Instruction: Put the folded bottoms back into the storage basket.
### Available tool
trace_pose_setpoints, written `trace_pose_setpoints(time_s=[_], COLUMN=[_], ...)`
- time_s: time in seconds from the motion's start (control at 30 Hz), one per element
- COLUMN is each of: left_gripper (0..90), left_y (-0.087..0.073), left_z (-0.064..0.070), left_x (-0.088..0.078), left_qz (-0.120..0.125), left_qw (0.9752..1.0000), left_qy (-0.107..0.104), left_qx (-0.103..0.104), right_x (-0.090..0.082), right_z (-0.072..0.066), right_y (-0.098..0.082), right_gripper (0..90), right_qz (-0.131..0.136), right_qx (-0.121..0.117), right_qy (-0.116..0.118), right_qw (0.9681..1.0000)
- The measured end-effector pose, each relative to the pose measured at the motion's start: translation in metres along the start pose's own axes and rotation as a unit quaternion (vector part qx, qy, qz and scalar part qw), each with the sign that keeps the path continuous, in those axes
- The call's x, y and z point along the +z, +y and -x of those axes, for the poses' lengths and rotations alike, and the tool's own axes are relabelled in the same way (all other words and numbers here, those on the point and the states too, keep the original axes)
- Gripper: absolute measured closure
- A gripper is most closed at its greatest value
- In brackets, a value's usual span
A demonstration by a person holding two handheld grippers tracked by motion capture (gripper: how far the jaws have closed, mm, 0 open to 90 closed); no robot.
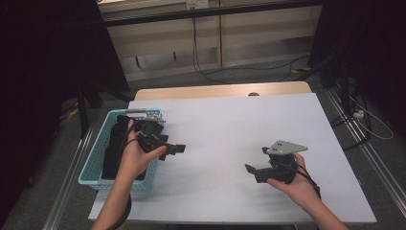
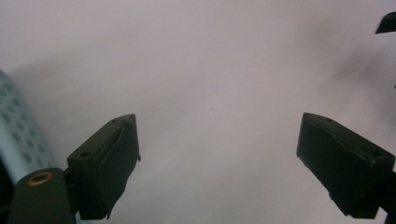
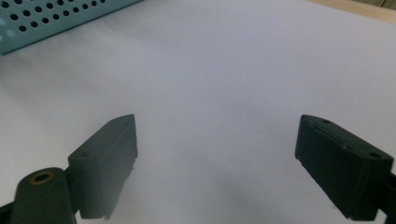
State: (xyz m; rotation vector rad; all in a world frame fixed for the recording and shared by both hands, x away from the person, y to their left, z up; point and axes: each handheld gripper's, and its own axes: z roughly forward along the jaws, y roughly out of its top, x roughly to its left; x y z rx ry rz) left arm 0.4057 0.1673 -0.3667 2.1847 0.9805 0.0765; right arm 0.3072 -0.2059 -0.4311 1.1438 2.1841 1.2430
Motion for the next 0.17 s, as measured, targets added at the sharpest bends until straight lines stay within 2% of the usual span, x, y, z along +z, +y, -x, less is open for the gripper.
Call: trace_pose_setpoints(time_s=[0.1, 0.17], left_gripper=[12.7, 12.6], left_y=[-0.008, -0.011], left_z=[0.009, 0.014], left_x=[0.009, 0.015], left_qz=[-0.003, -0.002], left_qw=[1.0000, 0.9999], left_qy=[-0.006, -0.003], left_qx=[0.007, 0.012], right_x=[-0.003, -0.005], right_z=[0.006, 0.009], right_y=[-0.007, -0.008], right_gripper=[12.0, 11.7], right_qz=[-0.003, -0.001], right_qx=[0.009, 0.015], right_qy=[-0.004, -0.006], right_qw=[0.9999, 0.9999])
